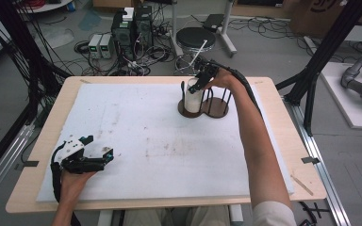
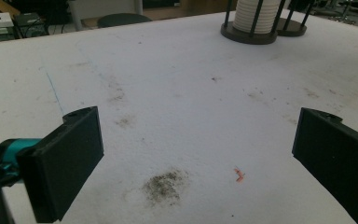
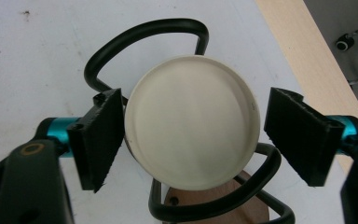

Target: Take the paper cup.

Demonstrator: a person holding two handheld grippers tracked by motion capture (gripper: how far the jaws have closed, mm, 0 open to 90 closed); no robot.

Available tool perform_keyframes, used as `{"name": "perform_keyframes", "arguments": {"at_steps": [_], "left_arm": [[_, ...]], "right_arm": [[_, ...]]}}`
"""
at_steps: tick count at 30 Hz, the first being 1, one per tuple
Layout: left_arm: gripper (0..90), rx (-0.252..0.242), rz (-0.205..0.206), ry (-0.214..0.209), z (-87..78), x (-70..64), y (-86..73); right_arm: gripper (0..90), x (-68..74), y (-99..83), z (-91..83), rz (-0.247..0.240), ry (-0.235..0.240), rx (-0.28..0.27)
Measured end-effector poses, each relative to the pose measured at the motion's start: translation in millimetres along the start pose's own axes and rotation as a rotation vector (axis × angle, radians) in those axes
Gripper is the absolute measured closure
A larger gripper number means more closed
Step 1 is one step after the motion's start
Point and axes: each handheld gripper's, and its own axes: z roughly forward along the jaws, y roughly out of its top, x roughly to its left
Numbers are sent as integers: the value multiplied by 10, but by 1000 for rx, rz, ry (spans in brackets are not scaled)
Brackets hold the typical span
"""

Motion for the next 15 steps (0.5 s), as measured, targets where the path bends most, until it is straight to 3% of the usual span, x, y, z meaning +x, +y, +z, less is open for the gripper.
{"name": "perform_keyframes", "arguments": {"at_steps": [5, 15], "left_arm": [[18, 0, -1, 0, 1, -1, 1], [18, 1, -1, 0, 2, -4, 0]], "right_arm": [[332, -3, 0, -11, 7, 10, 12], [340, 10, 11, -12, 3, 5, 19]]}}
